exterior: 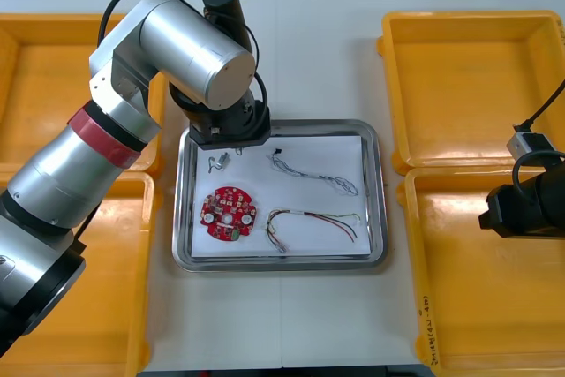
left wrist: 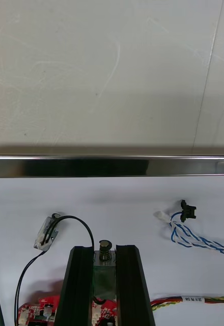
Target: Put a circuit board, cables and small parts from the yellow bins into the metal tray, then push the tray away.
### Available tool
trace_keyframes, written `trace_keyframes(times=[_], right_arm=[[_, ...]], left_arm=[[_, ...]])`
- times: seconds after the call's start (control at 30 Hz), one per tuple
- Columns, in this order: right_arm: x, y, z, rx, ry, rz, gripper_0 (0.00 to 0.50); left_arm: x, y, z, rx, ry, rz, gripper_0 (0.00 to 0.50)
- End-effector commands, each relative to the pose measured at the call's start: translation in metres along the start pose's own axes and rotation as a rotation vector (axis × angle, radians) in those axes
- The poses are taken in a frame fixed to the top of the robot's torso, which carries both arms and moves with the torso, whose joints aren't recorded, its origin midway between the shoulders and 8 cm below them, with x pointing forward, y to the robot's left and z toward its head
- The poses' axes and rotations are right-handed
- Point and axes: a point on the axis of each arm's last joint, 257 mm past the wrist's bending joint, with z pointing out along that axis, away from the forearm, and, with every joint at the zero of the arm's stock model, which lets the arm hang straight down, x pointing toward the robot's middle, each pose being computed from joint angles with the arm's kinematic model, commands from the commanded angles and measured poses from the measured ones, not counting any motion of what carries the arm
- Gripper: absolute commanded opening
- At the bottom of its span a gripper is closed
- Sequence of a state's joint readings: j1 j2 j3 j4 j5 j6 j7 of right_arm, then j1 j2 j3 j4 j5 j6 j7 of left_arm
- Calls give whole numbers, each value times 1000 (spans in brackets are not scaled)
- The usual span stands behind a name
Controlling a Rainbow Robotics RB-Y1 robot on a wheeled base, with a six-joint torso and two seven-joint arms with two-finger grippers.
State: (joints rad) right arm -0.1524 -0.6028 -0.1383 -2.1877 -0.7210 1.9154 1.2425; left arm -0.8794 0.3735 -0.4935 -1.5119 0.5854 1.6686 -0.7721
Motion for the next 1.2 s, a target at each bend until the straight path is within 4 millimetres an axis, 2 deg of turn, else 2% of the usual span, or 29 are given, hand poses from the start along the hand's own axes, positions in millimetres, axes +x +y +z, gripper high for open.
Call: trace_keyframes(times=[0.03,0.8,0.9,0.93,0.97,1.0,1.03,1.1,1.17,1.2], right_arm=[[1,-7,-4,4,-8,8,500],[2,-8,-4,6,-6,8,500],[1,-8,-4,6,-6,11,500],[2,-8,-4,5,-6,14,500],[1,-7,-4,5,-7,11,500],[2,-7,-4,4,-4,12,500],[1,-7,-4,5,-7,11,500],[2,-7,-4,4,-5,10,500],[1,-7,-4,3,-6,10,500],[2,-7,-4,4,-4,9,500]], left_arm=[[7,-13,4,17,-6,-18,0],[19,-4,17,1,11,-7,0],[20,-3,19,1,14,-8,31],[21,-3,20,2,15,-6,57],[21,-3,20,3,14,-4,132],[21,-5,20,5,15,-2,235],[21,-5,20,6,14,-2,284],[22,-7,20,9,17,2,449],[23,-8,20,10,18,6,500],[23,-8,20,11,17,3,500]])
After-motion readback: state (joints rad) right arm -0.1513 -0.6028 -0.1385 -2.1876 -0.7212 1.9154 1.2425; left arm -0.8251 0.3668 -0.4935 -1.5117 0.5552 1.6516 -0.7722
